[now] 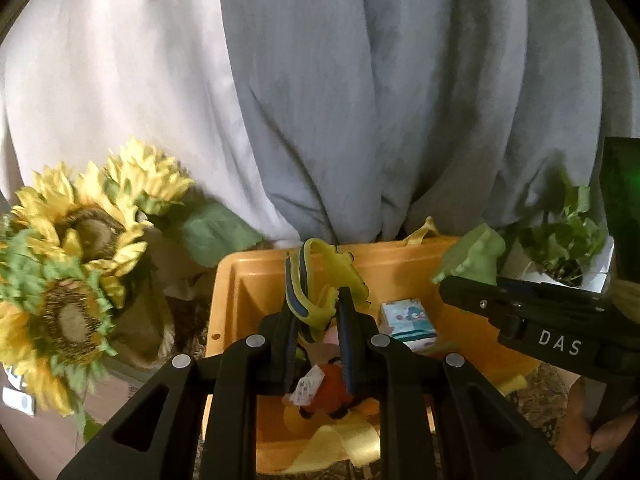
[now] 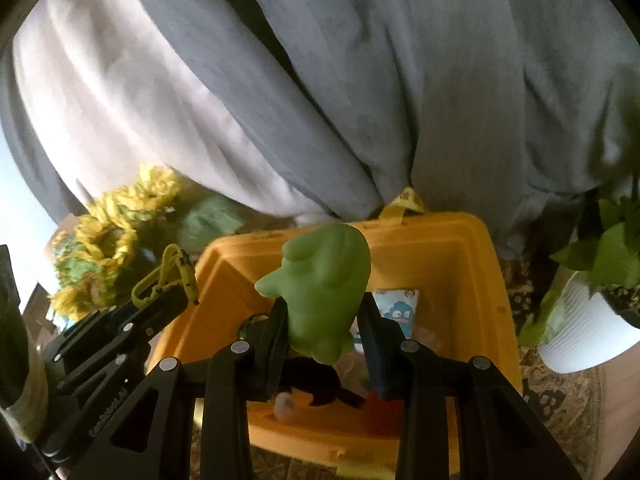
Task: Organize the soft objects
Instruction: 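Carry the fish toy and green frog over the crate and lower them inside, then open both tools to release the toys and lift away from the crate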
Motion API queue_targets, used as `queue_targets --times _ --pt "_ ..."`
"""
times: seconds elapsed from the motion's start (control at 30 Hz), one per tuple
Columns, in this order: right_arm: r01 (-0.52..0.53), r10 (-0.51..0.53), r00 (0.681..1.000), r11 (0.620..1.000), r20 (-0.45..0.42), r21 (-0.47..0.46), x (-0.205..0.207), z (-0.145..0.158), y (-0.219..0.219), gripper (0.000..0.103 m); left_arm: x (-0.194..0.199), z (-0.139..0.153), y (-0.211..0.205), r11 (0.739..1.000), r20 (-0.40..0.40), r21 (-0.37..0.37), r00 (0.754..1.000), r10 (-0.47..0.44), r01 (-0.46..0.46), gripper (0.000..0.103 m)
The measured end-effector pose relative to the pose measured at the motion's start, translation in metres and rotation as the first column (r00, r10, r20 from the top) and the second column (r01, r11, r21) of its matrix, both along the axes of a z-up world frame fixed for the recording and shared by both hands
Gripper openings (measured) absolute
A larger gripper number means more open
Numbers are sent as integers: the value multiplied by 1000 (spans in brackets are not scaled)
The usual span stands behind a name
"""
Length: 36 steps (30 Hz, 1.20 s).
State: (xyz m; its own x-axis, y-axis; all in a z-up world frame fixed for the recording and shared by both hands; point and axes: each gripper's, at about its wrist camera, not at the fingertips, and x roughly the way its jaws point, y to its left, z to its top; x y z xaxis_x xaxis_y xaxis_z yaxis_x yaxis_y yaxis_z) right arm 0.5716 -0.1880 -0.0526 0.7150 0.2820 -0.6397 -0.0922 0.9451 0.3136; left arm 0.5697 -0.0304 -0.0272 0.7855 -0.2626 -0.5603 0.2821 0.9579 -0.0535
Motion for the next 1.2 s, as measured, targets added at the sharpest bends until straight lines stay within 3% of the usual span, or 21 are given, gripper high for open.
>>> queue_targets --times 0.27,0.6,0.73,0.8,0.83,0.93,1.0,1.2 --pt "13 -8 987 999 -158 30 32 -31 -8 36 34 -20 -14 998 -117 33 992 -41 45 19" --pt "32 -23 967 999 -253 32 46 -52 -13 37 61 -40 -27 994 -236 88 971 -47 70 20" --pt "39 -34 958 999 -285 12 49 -56 -13 42 63 -44 -29 992 -262 100 964 -43 71 27" --pt "40 -35 957 999 -287 14 48 -55 -14 50 64 -45 -29 993 -268 96 963 -44 73 42" --pt "38 -32 958 999 -284 15 46 -54 -14 52 63 -45 -29 993 -271 95 961 -47 75 44" --pt "56 -56 964 998 -260 -7 40 -46 -16 52 59 -42 -27 994 -266 85 963 -41 66 45" --pt "69 -70 966 998 -250 -10 34 -41 -17 52 55 -39 -25 995 -263 86 964 -30 54 51" --pt "92 -107 984 990 -140 -109 -1 -10 -12 52 24 -18 -15 995 -201 98 979 18 2 57"
